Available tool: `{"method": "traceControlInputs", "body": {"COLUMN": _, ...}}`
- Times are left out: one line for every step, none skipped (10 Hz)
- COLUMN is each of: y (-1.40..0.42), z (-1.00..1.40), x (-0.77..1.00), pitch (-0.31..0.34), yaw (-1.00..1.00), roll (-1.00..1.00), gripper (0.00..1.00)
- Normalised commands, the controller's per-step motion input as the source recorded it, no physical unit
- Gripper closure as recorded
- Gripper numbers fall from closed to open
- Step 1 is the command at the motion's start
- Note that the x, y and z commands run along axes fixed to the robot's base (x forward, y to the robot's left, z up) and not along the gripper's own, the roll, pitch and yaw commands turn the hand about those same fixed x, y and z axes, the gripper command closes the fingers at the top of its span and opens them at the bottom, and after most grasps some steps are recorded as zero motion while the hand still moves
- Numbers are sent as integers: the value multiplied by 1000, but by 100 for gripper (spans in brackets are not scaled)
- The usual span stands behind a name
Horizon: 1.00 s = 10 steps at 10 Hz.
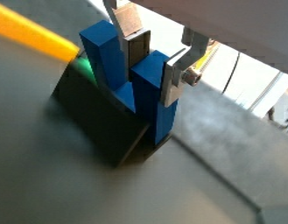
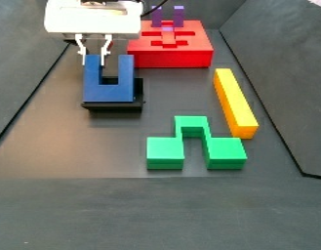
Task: Pick up the blue object. Move up. Place the blue object on the fixture. Regrasp the blue object. Move to above the board. Insert the blue object.
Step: Move to above the board.
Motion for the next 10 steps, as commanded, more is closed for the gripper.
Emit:
{"method": "traceControlInputs", "body": {"y": -15, "z": 1400, "x": 4, "pitch": -36, "yaw": 13, "roll": -28, "gripper": 100}}
{"method": "traceControlInputs", "body": {"y": 2, "z": 1400, "x": -12, "pitch": -56, "yaw": 13, "roll": -71, "gripper": 100}}
{"method": "traceControlInputs", "body": {"y": 4, "z": 1400, "x": -19, "pitch": -63, "yaw": 0, "roll": -37, "gripper": 100}}
{"method": "traceControlInputs", "body": {"y": -9, "z": 1400, "x": -23, "pitch": -29, "yaw": -21, "roll": -22, "gripper": 100}}
{"method": "traceControlInputs", "body": {"y": -4, "z": 1400, "x": -24, "pitch": -6, "yaw": -39, "roll": -18, "gripper": 100}}
{"method": "traceControlInputs", "body": {"y": -6, "z": 1400, "x": -25, "pitch": 14, "yaw": -38, "roll": -16, "gripper": 100}}
{"method": "traceControlInputs", "body": {"y": -8, "z": 493, "x": 5, "pitch": 43, "yaw": -28, "roll": -5, "gripper": 100}}
{"method": "traceControlInputs", "body": {"y": -4, "z": 248, "x": 23, "pitch": 59, "yaw": -25, "roll": 0, "gripper": 100}}
{"method": "traceControlInputs", "body": {"y": -1400, "z": 279, "x": -1390, "pitch": 92, "yaw": -90, "roll": -1000, "gripper": 100}}
{"method": "traceControlInputs", "body": {"y": -1391, "z": 271, "x": -1400, "pitch": 90, "yaw": -86, "roll": -1000, "gripper": 100}}
